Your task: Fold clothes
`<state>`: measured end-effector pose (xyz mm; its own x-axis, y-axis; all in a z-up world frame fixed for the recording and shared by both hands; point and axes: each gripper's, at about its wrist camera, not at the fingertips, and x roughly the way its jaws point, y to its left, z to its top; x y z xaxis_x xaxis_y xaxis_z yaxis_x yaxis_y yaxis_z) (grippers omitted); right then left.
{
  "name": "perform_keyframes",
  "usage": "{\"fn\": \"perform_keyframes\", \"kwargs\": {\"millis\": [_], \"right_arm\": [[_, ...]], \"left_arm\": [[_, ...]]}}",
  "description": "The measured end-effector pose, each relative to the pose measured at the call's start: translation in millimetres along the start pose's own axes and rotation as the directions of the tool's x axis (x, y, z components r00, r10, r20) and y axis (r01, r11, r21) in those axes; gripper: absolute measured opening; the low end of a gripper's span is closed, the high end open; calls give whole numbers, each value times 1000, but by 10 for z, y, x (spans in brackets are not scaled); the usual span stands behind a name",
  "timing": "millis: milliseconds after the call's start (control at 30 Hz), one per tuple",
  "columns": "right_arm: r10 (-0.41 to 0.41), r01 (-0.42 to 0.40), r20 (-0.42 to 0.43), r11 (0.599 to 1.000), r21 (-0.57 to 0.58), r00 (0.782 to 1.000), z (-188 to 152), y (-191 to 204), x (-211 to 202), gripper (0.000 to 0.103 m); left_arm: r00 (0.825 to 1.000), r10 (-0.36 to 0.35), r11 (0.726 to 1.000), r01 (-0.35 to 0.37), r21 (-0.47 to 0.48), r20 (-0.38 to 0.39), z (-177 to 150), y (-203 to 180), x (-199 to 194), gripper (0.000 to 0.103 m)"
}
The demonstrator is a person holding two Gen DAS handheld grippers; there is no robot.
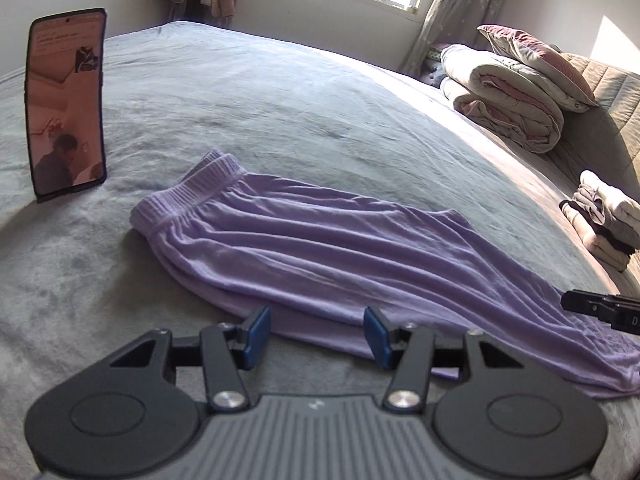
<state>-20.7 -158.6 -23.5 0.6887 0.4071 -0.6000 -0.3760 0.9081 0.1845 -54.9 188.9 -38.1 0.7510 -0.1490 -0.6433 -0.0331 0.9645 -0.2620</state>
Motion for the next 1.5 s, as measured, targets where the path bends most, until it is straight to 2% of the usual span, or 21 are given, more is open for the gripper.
{"fn": "perform_keyframes", "kwargs": {"millis": [167,267,367,400,500,667,767,833,900,967,1067,1200,1400,1500], "right_arm": [[128,-128,-14,989,-80,992,-3,317,145,37],[210,-214,-42,969,-126,977,-52,480,224,37],[252,-262,-80,951,-162,964,-117,592,281,33],[256,-268,-88,948,-172,963,-137,619,293,29],[255,-271,-102,943,-193,961,-183,665,324,28],[229,-248,-108,942,-226,967,-222,675,377,27],[203,-223,-100,940,-258,974,-241,698,384,20],[186,-205,-93,942,-266,978,-242,707,391,7],[187,-203,-88,945,-257,979,-230,689,391,2],[194,-210,-85,945,-253,977,-218,680,376,2],[218,-232,-84,939,-252,972,-204,693,340,2],[249,-262,-81,934,-242,965,-177,702,295,2],[322,-334,-95,929,-161,942,-131,659,280,2],[337,-352,-124,927,-127,933,-164,654,345,2]], "left_arm": [[998,52,992,-47,-115,45,22,359,-109,50],[995,57,981,-40,-192,83,50,540,-160,46],[991,71,974,-45,-221,111,101,630,-152,42],[990,76,972,-46,-231,120,119,661,-150,41],[985,93,964,-53,-259,144,166,747,-130,35],[981,137,953,-92,-290,140,198,810,3,30],[979,146,950,-99,-295,140,216,799,32,28],[977,158,951,-113,-287,140,227,770,37,27],[975,172,951,-127,-281,144,246,746,37,25],[973,174,953,-129,-274,149,263,725,32,21],[973,175,962,-137,-234,149,273,687,62,6],[962,207,959,-163,-233,177,260,666,36,5],[946,251,948,-197,-250,203,263,681,-46,5],[951,258,950,-218,-223,170,241,676,29,5]]}}
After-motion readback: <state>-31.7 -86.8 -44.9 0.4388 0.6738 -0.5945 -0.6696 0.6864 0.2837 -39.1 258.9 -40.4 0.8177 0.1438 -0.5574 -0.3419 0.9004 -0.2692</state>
